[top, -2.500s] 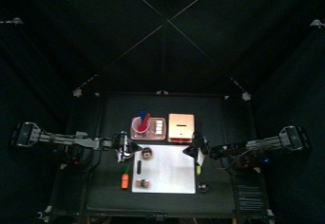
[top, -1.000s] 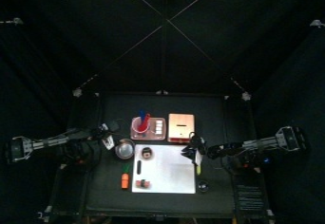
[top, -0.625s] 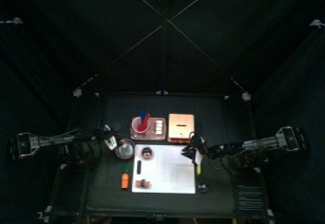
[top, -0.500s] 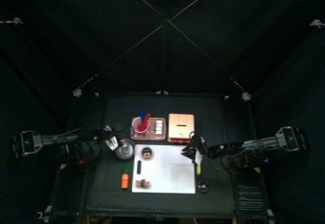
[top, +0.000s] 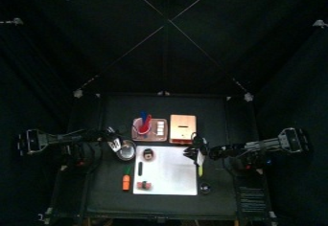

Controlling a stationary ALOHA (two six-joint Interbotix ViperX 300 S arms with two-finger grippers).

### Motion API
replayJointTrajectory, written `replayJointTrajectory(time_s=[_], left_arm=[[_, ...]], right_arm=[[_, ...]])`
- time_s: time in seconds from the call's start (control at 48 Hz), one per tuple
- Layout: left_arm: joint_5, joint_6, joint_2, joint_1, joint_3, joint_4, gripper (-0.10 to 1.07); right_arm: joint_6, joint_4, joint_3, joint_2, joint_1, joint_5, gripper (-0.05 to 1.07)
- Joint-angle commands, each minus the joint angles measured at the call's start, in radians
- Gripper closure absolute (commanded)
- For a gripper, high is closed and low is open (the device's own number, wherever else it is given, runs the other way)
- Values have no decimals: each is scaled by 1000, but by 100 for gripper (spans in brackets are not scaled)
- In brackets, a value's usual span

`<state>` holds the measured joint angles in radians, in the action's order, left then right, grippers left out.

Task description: Put the bowl onto the cutting board

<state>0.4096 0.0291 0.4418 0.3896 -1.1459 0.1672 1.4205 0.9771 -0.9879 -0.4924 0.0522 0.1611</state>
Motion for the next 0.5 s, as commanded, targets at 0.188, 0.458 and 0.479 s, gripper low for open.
replayJointTrajectory(time_s=[0.188, 0.458, 0.479], left_arm=[[3, -2, 57, -8, 38, -15, 49], [140, -3, 256, 14, 106, -55, 49], [150, -2, 270, 18, 114, -55, 49]], right_arm=[[0, -5, 9, -8, -5, -3, 37], [0, -6, 6, -15, -5, -3, 37], [0, -5, 6, -17, -5, -3, 37]])
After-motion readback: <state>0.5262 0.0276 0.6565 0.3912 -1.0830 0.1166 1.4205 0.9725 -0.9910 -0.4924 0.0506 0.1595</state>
